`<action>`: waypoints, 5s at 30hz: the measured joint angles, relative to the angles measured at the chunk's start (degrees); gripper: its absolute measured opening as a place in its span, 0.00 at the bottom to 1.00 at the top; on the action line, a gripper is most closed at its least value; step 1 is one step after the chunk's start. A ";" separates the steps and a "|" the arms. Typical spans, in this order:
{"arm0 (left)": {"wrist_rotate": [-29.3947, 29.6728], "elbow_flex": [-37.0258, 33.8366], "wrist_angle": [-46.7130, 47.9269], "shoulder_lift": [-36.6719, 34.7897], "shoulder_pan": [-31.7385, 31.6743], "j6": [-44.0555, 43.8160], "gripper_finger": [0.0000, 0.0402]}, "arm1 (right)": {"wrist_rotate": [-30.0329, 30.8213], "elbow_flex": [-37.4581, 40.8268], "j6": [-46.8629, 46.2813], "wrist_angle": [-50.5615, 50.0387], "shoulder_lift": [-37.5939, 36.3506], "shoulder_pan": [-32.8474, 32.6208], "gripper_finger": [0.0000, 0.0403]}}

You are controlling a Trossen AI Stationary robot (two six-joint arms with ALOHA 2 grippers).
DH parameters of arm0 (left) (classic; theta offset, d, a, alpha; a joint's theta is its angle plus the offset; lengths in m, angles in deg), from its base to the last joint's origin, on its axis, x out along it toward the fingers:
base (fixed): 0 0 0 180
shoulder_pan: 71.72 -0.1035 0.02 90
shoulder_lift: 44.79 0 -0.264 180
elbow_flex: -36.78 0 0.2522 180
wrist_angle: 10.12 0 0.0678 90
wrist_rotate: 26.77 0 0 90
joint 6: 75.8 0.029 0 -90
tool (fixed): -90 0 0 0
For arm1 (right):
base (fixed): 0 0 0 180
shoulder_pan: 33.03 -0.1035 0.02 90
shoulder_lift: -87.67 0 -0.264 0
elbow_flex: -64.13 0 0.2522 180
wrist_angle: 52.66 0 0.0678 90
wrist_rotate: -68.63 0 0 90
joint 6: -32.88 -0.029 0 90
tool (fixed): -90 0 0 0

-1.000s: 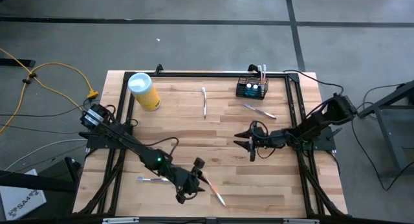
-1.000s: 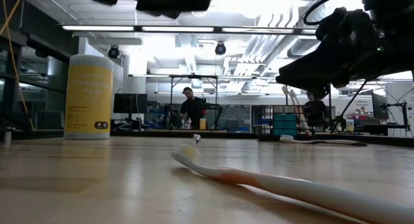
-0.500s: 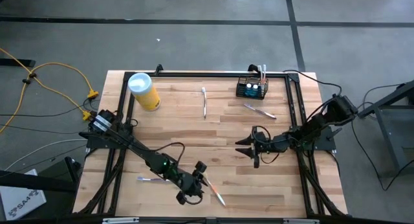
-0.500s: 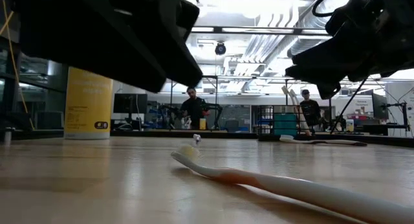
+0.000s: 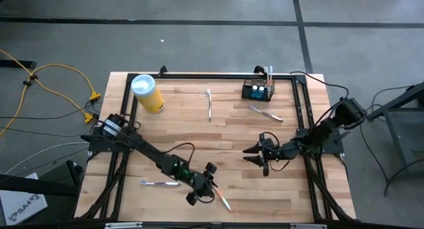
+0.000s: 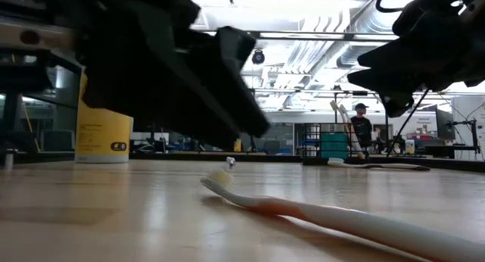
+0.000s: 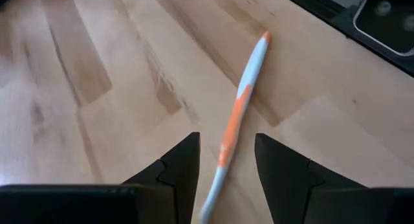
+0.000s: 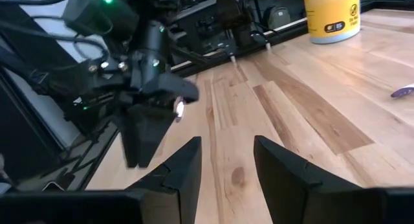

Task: Pick & Place toothbrushing station
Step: Put the orange toothbrush into the black wire organizer

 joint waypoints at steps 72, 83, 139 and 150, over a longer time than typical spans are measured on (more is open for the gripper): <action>8.28 14.18 19.44 4.61 2.70 1.10 0.35 | -1.21 -0.20 -4.30 -0.52 0.00 -2.27 0.33; 16.96 14.27 18.35 -0.97 7.86 -6.61 0.35 | -2.37 -19.26 0.02 -32.84 0.00 -4.89 0.33; 22.60 14.20 26.10 -0.93 16.91 -26.58 0.35 | -0.08 -67.21 -19.17 -85.49 34.13 -9.67 0.33; 22.57 14.20 26.11 -0.91 16.91 -26.62 0.35 | -0.73 -67.19 -19.35 -84.31 34.18 -8.48 0.33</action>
